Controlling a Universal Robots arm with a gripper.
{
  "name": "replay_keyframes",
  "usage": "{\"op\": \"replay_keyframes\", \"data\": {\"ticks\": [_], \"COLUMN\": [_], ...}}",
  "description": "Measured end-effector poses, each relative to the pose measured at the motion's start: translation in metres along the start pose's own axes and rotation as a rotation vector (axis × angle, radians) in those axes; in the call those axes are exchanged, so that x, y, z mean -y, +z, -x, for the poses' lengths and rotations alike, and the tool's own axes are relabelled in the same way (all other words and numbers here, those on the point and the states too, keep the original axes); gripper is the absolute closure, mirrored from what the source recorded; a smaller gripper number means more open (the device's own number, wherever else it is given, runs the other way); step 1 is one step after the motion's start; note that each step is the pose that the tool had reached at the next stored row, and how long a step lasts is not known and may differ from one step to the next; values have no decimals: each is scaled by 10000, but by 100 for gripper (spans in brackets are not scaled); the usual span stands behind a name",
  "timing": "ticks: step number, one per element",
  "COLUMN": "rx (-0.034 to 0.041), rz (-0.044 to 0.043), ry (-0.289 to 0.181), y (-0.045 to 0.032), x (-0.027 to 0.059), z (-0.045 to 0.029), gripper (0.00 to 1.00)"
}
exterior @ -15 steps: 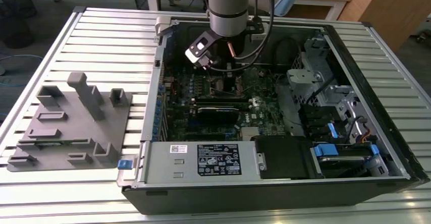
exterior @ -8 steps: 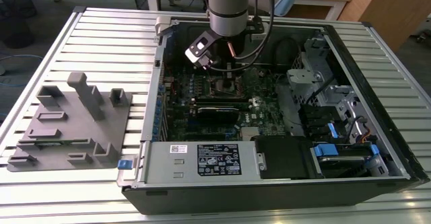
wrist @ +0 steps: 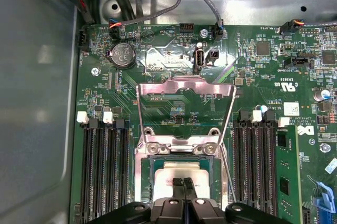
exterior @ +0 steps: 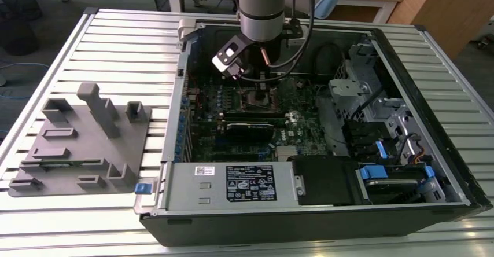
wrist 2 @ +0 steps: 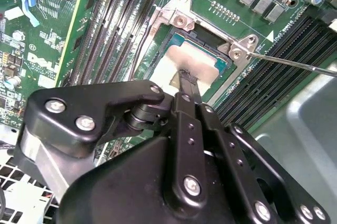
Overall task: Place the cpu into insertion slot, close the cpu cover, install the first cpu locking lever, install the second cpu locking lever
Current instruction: 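Place the cpu into insertion slot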
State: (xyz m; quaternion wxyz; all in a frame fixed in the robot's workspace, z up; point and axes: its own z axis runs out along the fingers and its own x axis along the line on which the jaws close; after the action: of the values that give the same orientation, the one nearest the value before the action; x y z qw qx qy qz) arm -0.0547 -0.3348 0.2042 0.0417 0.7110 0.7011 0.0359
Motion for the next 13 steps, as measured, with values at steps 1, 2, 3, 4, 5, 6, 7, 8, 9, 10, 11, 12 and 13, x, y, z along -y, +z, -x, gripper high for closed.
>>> {"op": "replay_keyframes", "data": {"ticks": [1, 2, 3, 4, 5, 6, 7, 8, 9, 10, 11, 12, 13], "rx": [-27, -54, -55, -57, -59, -61, -63, -64, -61, -60, -59, -51, -48], "rz": [-92, -178, -185, -190, -194, -193, -193, -193, -195, -195, -196, -201, -203], "ry": [-1, 4, 5, 7, 7, 6, 6, 7, 7, 8, 8, 8, 9], "y": [2, 2, 2, 2, 2, 3, 8, 16, 24, 34, 43, 49, 53], "x": [-3, -5, -4, -4, -4, -4, -4, -3, -2, -1, 0, 2, 3], "z": [0, 1, 1, 1, 1, 1, 1, 1, 1, 1, 1, 2, 3], "gripper": [89, 89, 89, 89, 89, 89, 89, 89, 89, 89, 89, 89, 89]}}
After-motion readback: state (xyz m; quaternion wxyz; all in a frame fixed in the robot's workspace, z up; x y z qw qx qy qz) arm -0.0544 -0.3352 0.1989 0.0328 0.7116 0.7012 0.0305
